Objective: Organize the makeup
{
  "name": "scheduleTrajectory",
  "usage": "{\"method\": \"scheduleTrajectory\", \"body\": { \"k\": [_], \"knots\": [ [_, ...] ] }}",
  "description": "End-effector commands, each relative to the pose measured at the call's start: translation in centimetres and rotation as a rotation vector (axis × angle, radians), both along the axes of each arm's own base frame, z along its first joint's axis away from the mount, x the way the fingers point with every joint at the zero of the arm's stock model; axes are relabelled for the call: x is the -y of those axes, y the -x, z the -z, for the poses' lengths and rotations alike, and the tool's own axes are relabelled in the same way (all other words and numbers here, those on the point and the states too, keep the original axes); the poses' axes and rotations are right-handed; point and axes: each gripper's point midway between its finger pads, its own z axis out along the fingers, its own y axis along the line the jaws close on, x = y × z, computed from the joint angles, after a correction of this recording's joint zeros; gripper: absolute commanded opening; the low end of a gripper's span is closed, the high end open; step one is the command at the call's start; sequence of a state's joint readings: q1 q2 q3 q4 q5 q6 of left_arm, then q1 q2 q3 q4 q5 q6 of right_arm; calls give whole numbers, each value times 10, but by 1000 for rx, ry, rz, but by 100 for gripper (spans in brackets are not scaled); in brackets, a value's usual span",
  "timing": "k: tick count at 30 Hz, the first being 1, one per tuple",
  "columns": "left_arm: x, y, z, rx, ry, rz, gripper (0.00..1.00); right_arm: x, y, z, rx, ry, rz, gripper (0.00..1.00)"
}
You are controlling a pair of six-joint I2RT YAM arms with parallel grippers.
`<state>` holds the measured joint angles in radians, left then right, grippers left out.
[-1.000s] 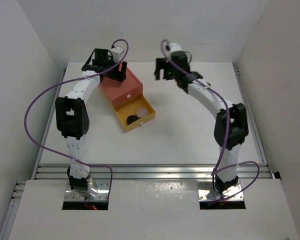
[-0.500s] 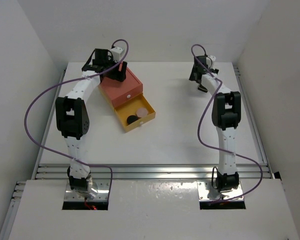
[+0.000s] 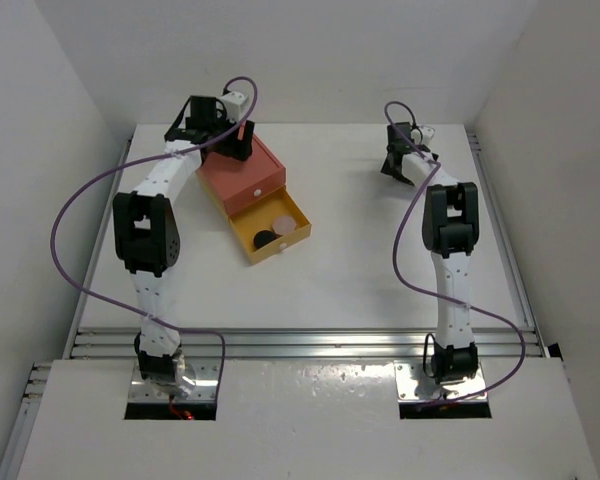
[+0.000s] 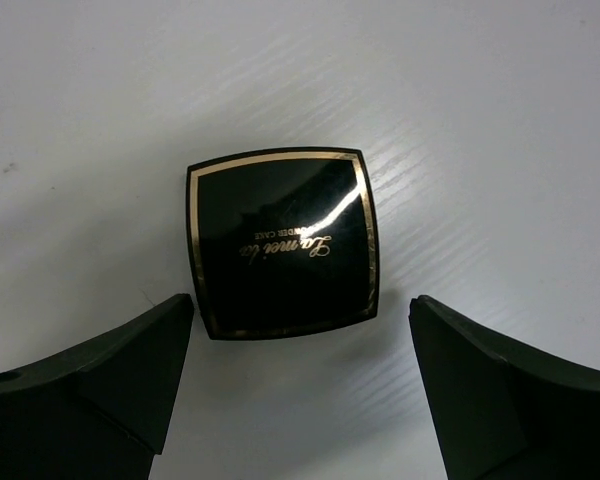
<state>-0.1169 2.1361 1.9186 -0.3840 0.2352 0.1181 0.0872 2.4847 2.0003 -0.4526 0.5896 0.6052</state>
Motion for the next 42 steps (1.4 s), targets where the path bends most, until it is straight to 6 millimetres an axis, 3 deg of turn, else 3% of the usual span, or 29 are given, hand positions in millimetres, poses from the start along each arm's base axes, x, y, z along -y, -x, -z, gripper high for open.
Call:
{"method": "scheduleTrajectory", "body": {
  "k": [1,4,5,13,17,18,19,20,21,24,25,26,28,29,31,32,33,34,39,40,41,42],
  "knots": [
    [-16,22,73,-212,-54,-50,82,-3,-14,-1,73,-60,13,89],
    [-18,24,74,-221,-61,-56,82,-1,-19,10,58,-75,8,87],
    [-18,24,74,-221,-61,-57,82,-3,-26,4,78,-72,6,87],
    [-24,23,69,-211,-65,-73,82,15,-16,19,44,-61,40,76],
    [-24,23,69,-211,-65,-73,82,14,-16,13,49,-62,8,44],
    [-24,23,69,-211,-65,-73,82,12,-10,22,25,-69,-9,35],
    [-24,23,69,-211,-65,-73,82,10,-17,2,63,-67,-53,32],
    [-24,21,65,-202,-64,-73,82,6,-19,5,68,-66,-74,28],
    [-24,21,65,-202,-64,-73,82,5,-15,-6,79,-67,-92,24],
    [-25,21,65,-200,-71,-67,82,0,-5,-8,57,-25,-168,22],
    [-26,20,66,-199,-76,-74,82,-3,-9,-45,109,0,-205,20],
    [-27,20,66,-196,-83,-68,82,-13,-10,-49,133,10,-269,19],
    [-29,20,66,-193,-96,-70,82,-28,1,-77,154,42,-354,16],
    [-29,20,66,-193,-96,-70,82,-42,0,-98,195,34,-434,15],
    [-35,19,66,-193,-101,-86,82,-74,14,-108,191,30,-550,15],
    [-35,19,66,-193,-101,-86,82,-86,19,-127,225,16,-597,15],
    [-34,19,66,-194,-95,-79,82,-117,26,-131,231,-4,-684,15],
    [-34,19,66,-194,-95,-79,82,-124,40,-141,237,-22,-710,13],
    [-34,21,69,-205,-89,-84,82,-240,92,-150,224,-214,-963,12],
    [-34,21,69,-205,-89,-84,82,-271,106,-151,221,-256,-1034,12],
    [-32,24,73,-217,-78,-83,82,-289,113,-155,226,-290,-1080,12],
    [-32,22,72,-208,-77,-83,82,-322,130,-156,227,-338,-1148,12]
  ]
}}
